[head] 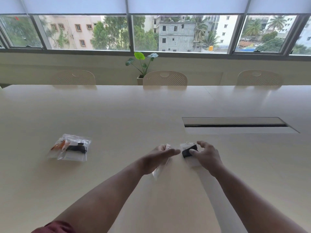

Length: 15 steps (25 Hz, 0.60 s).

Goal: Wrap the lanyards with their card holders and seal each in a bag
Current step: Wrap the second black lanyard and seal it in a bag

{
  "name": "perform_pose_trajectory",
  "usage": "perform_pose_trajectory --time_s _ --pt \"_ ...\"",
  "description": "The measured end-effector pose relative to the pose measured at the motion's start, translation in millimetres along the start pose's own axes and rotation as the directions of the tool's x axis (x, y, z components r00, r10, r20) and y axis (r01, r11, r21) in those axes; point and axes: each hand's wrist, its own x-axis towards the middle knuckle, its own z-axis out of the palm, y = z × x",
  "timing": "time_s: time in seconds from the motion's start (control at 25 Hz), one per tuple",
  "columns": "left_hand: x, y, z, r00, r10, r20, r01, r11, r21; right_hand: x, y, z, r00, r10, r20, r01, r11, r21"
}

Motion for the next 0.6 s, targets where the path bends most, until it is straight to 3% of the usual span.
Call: perform_pose_trajectory --time_s 0.28,0.6 --pt "31 4 17 0.996 -0.078 0.041 0.088 0.915 -0.395 4 6 5 0.997 0.004 0.073 -0.009 0.997 0.077" --pt "40 0 7 0.984 -0.084 0.157 0.153 0.849 -0.506 8 8 7 0.998 0.008 0.067 -0.013 0.996 0.084"
